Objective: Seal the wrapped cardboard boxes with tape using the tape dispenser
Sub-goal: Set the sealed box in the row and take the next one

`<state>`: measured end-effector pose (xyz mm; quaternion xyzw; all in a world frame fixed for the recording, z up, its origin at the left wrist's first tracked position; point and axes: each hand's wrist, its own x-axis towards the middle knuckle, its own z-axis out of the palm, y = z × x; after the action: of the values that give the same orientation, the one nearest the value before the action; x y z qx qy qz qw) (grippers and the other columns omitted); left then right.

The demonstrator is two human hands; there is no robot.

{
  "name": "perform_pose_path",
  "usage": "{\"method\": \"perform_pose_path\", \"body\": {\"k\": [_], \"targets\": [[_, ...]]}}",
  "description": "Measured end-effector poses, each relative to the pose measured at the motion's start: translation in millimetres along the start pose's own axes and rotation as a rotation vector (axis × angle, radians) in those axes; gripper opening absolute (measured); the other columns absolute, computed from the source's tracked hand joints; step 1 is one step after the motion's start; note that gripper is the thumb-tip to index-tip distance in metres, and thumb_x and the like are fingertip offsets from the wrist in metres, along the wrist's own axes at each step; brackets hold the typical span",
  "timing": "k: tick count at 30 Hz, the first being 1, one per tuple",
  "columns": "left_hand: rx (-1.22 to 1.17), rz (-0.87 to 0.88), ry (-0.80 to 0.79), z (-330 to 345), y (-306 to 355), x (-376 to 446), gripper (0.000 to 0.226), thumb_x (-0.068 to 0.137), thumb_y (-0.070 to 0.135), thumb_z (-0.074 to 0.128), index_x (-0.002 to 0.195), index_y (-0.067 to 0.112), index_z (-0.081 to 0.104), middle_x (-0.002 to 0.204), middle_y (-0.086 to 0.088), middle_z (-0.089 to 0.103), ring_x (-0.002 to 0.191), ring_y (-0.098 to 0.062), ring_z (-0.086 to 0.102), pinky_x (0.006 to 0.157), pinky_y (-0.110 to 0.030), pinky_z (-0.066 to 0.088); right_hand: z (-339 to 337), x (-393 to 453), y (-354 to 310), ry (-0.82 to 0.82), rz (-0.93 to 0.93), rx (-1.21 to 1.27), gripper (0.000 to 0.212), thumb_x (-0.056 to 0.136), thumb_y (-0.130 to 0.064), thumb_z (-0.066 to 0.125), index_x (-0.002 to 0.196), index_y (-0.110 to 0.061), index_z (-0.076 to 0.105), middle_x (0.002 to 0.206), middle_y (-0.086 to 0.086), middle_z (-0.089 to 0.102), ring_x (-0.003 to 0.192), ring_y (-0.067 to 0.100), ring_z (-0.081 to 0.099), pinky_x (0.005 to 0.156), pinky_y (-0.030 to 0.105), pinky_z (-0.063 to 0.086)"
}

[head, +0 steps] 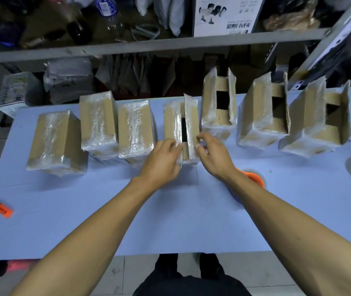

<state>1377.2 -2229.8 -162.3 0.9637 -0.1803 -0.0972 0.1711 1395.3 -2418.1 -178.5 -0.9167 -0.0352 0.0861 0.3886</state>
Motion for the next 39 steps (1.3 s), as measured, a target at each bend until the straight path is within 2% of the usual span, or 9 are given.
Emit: {"method": "perform_pose_path", "body": {"k": [8, 12, 15, 21, 28, 31, 33, 36, 39], "targets": [[-0.775, -0.441, 0.256, 20.2, 13.1, 17.1, 0.031, 0.097, 0.011, 0.061, 0.127, 0.008, 0.065, 0.152, -0.005, 0.034, 0.129, -0.006, 0.042, 0.103, -0.004, 0.033, 23.3, 11.7, -8.7, -0.057, 0.303, 0.304, 0.054, 0.096, -0.044, 0.056, 0.139, -0.015, 0.042, 0.131, 0.001, 0.06, 0.119, 0.024, 0.056, 0.098, 0.04, 0.046], [-0.735, -0.575, 0.295, 38.9, 23.1, 20.3, 0.072, 0.097, 0.027, 0.065, 0.157, 0.014, 0.026, 0.168, -0.003, 0.01, 0.153, -0.019, 0.018, 0.122, -0.03, 0.02, 32.2, 10.9, -9.3, -0.021, 0.28, 0.325, 0.037, 0.096, -0.038, 0.057, 0.129, -0.02, 0.056, 0.121, -0.005, 0.066, 0.114, 0.02, 0.059, 0.098, 0.038, 0.047], [-0.92, -0.621, 0.294, 40.7, 18.1, 10.5, 0.09, 0.091, 0.036, 0.073, 0.16, 0.027, 0.016, 0.163, 0.004, 0.029, 0.149, -0.017, 0.03, 0.12, -0.032, 0.025, 30.8, -1.7, -7.5, 0.002, 0.339, 0.382, 0.041, 0.092, -0.039, 0.062, 0.13, -0.023, 0.055, 0.117, -0.013, 0.063, 0.108, 0.015, 0.06, 0.094, 0.034, 0.048], [-1.265, -0.667, 0.211, 40.3, 12.8, -29.4, 0.076, 0.085, -0.002, 0.074, 0.144, 0.038, 0.046, 0.125, 0.011, 0.068, 0.115, -0.015, 0.066, 0.098, -0.043, 0.055, 28.8, -43.0, 4.7, -0.083, 0.473, 0.35, 0.038, 0.085, -0.047, 0.068, 0.113, -0.023, 0.056, 0.09, -0.01, 0.072, 0.09, 0.013, 0.068, 0.076, 0.033, 0.052], [-1.219, -0.534, -0.241, 11.9, -34.9, -78.4, 0.08, 0.078, -0.015, 0.072, 0.136, 0.037, 0.055, 0.125, 0.015, 0.068, 0.107, -0.008, 0.067, 0.075, -0.035, 0.056, 23.4, -41.0, 2.8, 0.128, 0.429, 0.334, 0.079, 0.086, -0.054, 0.067, 0.149, -0.017, 0.038, 0.147, 0.003, 0.048, 0.133, 0.022, 0.046, 0.109, 0.04, 0.039], [-1.117, -0.477, -0.34, 4.8, -47.4, -79.3, 0.076, 0.077, -0.012, 0.077, 0.134, 0.037, 0.059, 0.134, 0.008, 0.062, 0.108, -0.005, 0.063, 0.074, -0.025, 0.057, 24.3, -36.2, 2.1, 0.044, 0.358, 0.113, 0.043, 0.086, -0.055, 0.064, 0.103, -0.016, 0.068, 0.103, 0.003, 0.068, 0.103, 0.026, 0.061, 0.083, 0.034, 0.046], [-1.142, -0.568, -0.135, 8.6, -45.5, -79.8, 0.078, 0.076, -0.005, 0.082, 0.142, 0.026, 0.055, 0.136, 0.005, 0.057, 0.107, 0.0, 0.062, 0.074, -0.02, 0.056, 19.3, -42.9, 6.9, 0.09, 0.336, 0.044, 0.037, 0.087, -0.056, 0.062, 0.077, -0.02, 0.057, 0.078, -0.003, 0.057, 0.081, 0.025, 0.053, 0.07, 0.031, 0.036], [-1.22, -0.801, 0.255, 30.6, -29.3, -82.2, 0.059, 0.086, 0.016, 0.079, 0.14, 0.012, 0.053, 0.12, 0.002, 0.064, 0.105, -0.012, 0.063, 0.074, -0.018, 0.052, 18.0, -68.2, 16.7, 0.219, 0.366, -0.016, 0.044, 0.088, -0.057, 0.059, 0.074, -0.016, 0.053, 0.067, -0.005, 0.052, 0.072, 0.023, 0.048, 0.063, 0.032, 0.032], [-1.2, -0.707, 0.235, 57.4, -9.2, -85.0, 0.052, 0.094, 0.031, 0.069, 0.142, 0.019, 0.051, 0.127, 0.003, 0.066, 0.116, -0.016, 0.062, 0.093, -0.03, 0.051, 27.0, -90.9, 18.3, 0.29, 0.407, 0.015, 0.05, 0.088, -0.055, 0.06, 0.063, -0.017, 0.04, 0.057, -0.004, 0.044, 0.059, 0.019, 0.045, 0.053, 0.035, 0.028]]}}
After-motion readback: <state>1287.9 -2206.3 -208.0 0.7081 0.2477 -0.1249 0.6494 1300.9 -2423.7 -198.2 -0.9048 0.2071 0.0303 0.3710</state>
